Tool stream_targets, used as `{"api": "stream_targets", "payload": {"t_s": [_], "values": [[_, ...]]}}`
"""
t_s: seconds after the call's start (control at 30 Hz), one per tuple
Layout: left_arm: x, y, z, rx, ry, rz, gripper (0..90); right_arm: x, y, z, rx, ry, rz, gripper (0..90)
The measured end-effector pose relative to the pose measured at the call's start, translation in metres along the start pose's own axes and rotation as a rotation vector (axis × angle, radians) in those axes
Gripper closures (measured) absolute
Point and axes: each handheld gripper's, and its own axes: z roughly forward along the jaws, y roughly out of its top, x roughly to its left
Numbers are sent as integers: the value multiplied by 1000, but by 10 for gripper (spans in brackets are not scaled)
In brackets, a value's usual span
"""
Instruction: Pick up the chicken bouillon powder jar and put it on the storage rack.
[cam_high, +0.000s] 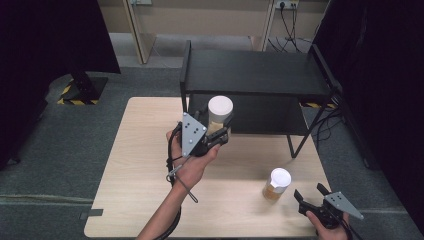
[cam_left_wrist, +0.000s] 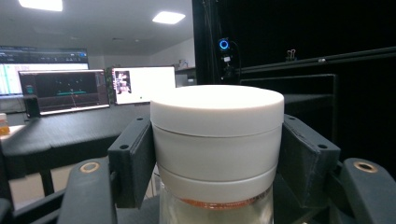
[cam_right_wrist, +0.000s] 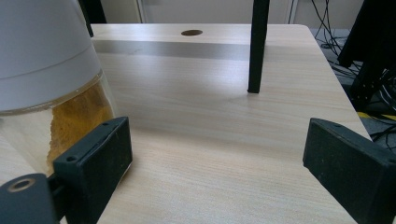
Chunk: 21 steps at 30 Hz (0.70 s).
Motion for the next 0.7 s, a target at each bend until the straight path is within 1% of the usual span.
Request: {"api": "stream_targets", "payload": {"t_s": [0.33,0.5,0.7], "values": [[5,20,6,-26,21,3,339,1,-1,0,-3,-2,2,84],[8,28,10,-28,25,-12,340,0,-1,0,-4,-1,3,84],[11,34,13,-30,35,-12,339,0,0,0,-3,0,4,84]]}}
